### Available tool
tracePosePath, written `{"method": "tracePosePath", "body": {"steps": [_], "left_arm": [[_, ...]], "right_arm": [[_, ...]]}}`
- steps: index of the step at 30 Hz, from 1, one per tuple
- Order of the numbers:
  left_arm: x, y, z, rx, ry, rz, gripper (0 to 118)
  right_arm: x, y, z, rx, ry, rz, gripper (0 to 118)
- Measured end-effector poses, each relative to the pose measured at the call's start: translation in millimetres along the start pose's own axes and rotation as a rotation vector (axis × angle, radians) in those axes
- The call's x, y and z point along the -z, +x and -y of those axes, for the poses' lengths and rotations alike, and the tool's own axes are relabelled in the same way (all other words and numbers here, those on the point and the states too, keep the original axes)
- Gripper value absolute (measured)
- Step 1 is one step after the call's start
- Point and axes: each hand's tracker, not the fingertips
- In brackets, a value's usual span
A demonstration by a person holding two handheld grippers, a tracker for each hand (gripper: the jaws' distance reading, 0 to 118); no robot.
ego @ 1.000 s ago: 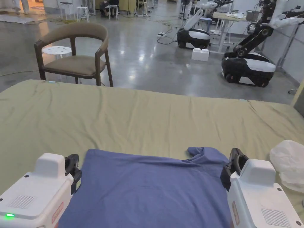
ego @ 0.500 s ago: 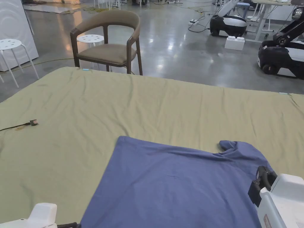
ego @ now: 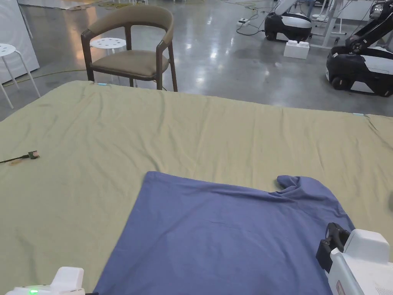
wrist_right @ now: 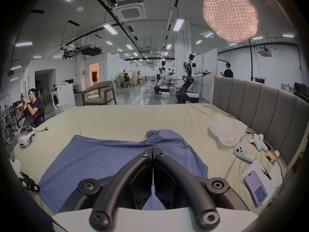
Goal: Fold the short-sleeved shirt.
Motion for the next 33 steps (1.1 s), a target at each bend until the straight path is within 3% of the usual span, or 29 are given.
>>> {"method": "tracePosePath", "body": {"steps": [6, 13, 15, 17, 18, 23, 30, 31, 33], "left_arm": [[6, 10, 2, 0.042, -0.009, 0.052, 2], [-14, 1, 2, 0.054, 0.013, 0.088, 0], [-20, -2, 4, 0.049, 0.031, 0.091, 0], [-33, 2, 4, 0.04, 0.045, 0.099, 0], [-35, 1, 4, 0.032, 0.049, 0.103, 0], [-40, 4, 3, 0.024, 0.055, 0.104, 0], [-40, 11, 2, 0.039, 0.04, 0.091, 0], [-40, 11, 2, 0.038, 0.04, 0.092, 0], [-39, 9, 1, 0.036, 0.037, 0.094, 0]], "right_arm": [[-6, 16, 11, 0.007, -0.038, 0.013, 0], [-32, 64, 14, -0.05, -0.196, 0.047, 0], [-40, 81, 20, -0.075, -0.285, 0.085, 12], [-46, 96, 32, -0.078, -0.386, 0.111, 44], [-48, 103, 41, -0.078, -0.45, 0.116, 50], [-57, 116, 87, -0.096, -0.659, 0.064, 50], [-33, 115, 131, -0.063, -0.767, 0.043, 49], [-32, 116, 132, -0.058, -0.771, 0.023, 42], [-32, 114, 126, -0.05, -0.779, -0.036, 9]]}}
